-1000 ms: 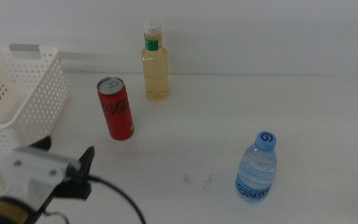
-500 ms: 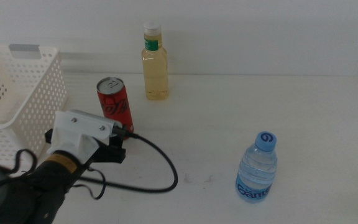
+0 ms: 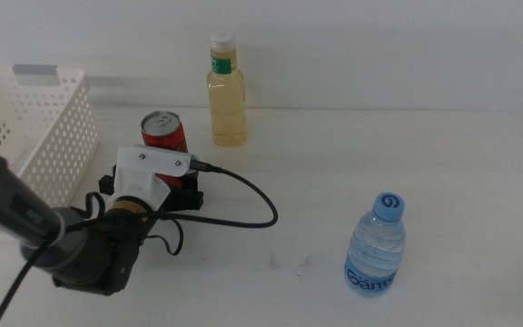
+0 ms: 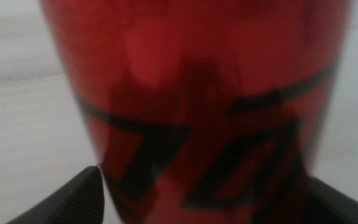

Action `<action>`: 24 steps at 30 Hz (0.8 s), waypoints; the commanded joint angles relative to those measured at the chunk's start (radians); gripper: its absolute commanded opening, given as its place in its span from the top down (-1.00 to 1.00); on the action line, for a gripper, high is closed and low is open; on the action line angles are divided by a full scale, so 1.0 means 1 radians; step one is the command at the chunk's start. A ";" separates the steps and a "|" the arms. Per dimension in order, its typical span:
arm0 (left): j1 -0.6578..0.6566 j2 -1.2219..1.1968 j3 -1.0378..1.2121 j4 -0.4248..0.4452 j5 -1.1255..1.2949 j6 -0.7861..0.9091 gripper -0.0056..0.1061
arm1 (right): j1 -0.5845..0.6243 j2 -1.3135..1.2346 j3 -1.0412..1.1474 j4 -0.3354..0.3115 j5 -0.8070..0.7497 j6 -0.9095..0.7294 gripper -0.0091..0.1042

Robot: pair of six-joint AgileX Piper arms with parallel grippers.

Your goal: Use arms to grab the bottles and put them into the dustbin to the left of the table.

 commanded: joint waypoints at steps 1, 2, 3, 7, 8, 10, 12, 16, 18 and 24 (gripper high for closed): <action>-0.003 0.028 -0.039 -0.028 -0.010 -0.008 -0.78 | 0.001 -0.004 0.004 -0.008 -0.008 -0.004 -0.76; -0.003 0.037 -0.052 -0.031 -0.010 -0.008 -0.78 | 0.001 -0.004 0.004 -0.008 -0.008 -0.004 -0.76; -0.003 0.041 -0.062 -0.033 -0.010 -0.008 -0.78 | 0.001 -0.004 0.004 -0.008 -0.008 -0.004 -0.76; -0.003 0.048 -0.075 -0.040 -0.010 0.004 -0.62 | 0.001 -0.004 0.004 -0.008 -0.008 -0.004 -0.76; -0.003 0.046 -0.075 -0.040 -0.010 0.017 -0.51 | 0.001 -0.004 0.004 -0.008 -0.008 -0.004 -0.76; -0.005 0.032 -0.071 -0.040 -0.010 0.024 -0.18 | 0.001 -0.004 0.004 -0.008 -0.008 -0.004 -0.76; -0.005 -0.003 -0.046 -0.042 -0.001 0.025 0.17 | 0.001 -0.004 0.004 -0.008 -0.008 -0.004 -0.76; -0.005 -0.163 0.023 -0.041 0.156 0.029 0.80 | 0.001 -0.004 0.004 -0.008 -0.008 -0.004 -0.76; -0.005 -0.264 0.036 -0.062 0.332 0.043 0.93 | 0.001 -0.004 0.004 -0.008 -0.008 -0.004 -0.76; 0.002 -0.571 -0.025 -0.144 0.952 0.123 0.93 | 0.001 -0.004 0.004 -0.008 -0.008 -0.004 -0.76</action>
